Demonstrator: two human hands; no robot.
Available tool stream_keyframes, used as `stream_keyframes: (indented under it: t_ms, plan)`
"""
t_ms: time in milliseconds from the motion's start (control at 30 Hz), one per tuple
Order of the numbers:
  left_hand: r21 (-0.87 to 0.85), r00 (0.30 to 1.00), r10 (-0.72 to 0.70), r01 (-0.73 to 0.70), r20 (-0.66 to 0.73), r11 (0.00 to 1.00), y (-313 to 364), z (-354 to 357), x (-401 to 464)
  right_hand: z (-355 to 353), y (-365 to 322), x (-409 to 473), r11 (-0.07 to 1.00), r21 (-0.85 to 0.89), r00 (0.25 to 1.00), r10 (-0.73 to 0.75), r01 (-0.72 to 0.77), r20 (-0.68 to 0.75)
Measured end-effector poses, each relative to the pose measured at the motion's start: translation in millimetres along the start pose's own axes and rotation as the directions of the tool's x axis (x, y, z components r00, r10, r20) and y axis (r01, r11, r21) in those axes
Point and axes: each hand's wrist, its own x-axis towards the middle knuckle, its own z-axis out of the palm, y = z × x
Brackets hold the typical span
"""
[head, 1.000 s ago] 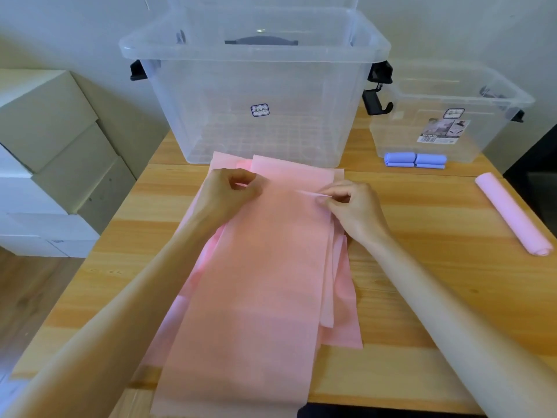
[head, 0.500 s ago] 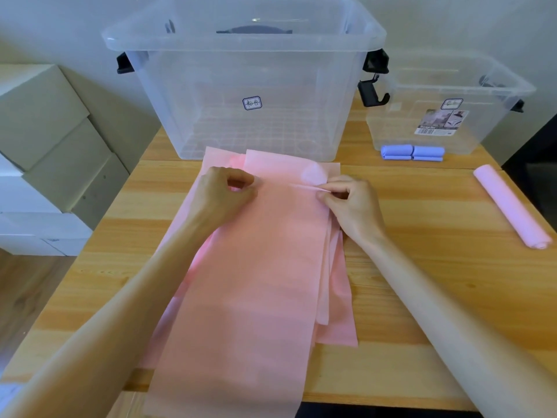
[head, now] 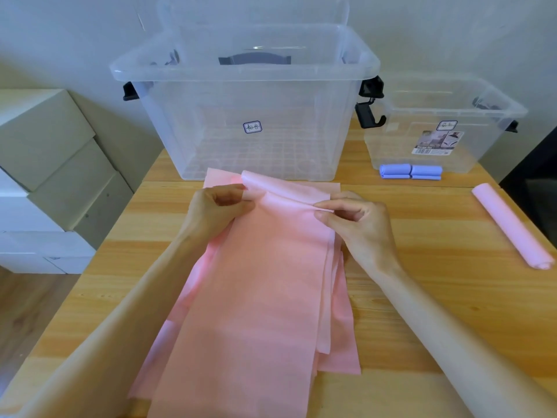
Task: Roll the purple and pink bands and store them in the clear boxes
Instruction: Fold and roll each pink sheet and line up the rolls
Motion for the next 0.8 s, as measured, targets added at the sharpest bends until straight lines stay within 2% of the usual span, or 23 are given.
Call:
stream_keyframes:
  t_ms: [133, 367, 500, 600, 700, 800]
  plan:
    - [0.019, 0.999, 0.04, -0.04, 0.019, 0.999, 3, 0, -4, -4, -2, -6, 1.0, 0.025, 1.0, 0.006, -0.007, 0.008]
    - [-0.11, 0.99, 0.142, -0.141, -0.004, 0.984, 20, -5, -25, -7, -7, -14, 0.998, 0.029, 0.994, 0.053, -0.051, -0.091]
    - [-0.138, 0.984, 0.174, -0.178, -0.038, 0.974, 29, -8, -44, -8, -18, -23, 0.999, 0.032, 0.995, 0.01, -0.007, -0.101]
    - [-0.133, 0.976, 0.217, -0.218, -0.017, 0.967, 35, -15, -64, -11, -26, -34, 0.999, -0.039, 0.997, -0.017, 0.014, -0.077]
    - [-0.053, 0.95, 0.312, -0.31, 0.03, 0.949, 43, -22, -90, -14, -35, -49, 0.988, -0.151, 0.997, -0.049, 0.038, -0.066]
    - [0.122, 0.923, 0.385, -0.384, 0.014, 0.915, 53, -27, -114, -17, -49, -65, 0.942, -0.304, 0.987, -0.159, 0.143, -0.028]
